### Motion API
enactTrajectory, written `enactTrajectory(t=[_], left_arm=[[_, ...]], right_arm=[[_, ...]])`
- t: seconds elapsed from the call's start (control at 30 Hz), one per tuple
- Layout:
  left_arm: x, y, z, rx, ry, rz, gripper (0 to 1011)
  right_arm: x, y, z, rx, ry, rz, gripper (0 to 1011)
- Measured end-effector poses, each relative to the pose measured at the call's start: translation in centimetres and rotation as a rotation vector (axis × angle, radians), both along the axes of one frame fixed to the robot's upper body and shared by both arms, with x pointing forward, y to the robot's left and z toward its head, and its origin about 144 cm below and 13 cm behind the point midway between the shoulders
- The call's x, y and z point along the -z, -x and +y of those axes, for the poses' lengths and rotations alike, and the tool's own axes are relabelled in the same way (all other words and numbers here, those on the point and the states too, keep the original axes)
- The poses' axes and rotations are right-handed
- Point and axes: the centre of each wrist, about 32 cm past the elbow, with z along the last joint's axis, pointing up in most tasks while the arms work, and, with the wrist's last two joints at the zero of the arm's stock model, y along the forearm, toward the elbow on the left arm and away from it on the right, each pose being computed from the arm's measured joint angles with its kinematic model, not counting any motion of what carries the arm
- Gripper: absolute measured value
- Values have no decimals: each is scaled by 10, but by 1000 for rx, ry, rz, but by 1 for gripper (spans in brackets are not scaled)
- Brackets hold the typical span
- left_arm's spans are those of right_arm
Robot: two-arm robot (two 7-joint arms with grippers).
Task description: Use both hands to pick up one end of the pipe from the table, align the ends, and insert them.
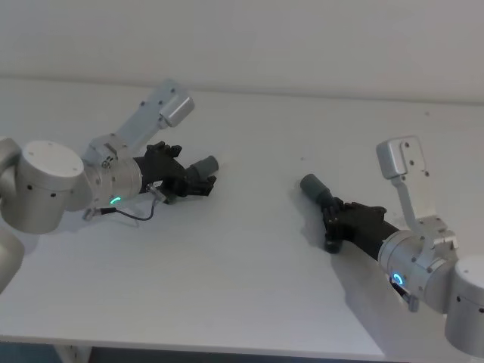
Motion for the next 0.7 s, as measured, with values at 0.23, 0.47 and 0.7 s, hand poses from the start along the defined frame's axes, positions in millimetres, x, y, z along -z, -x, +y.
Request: enactTrajectory(t=[0.23, 0.47, 0.7], left_arm=[[0, -2, 1, -13, 22, 31, 1000], [-1, -5, 2, -16, 33, 51, 992], [-2, -6, 3, -18, 40, 65, 796]], right_arm=[[0, 0, 0, 0, 0, 0, 146], [0, 0, 0, 0, 0, 0, 146], [0, 0, 0, 0, 0, 0, 146]])
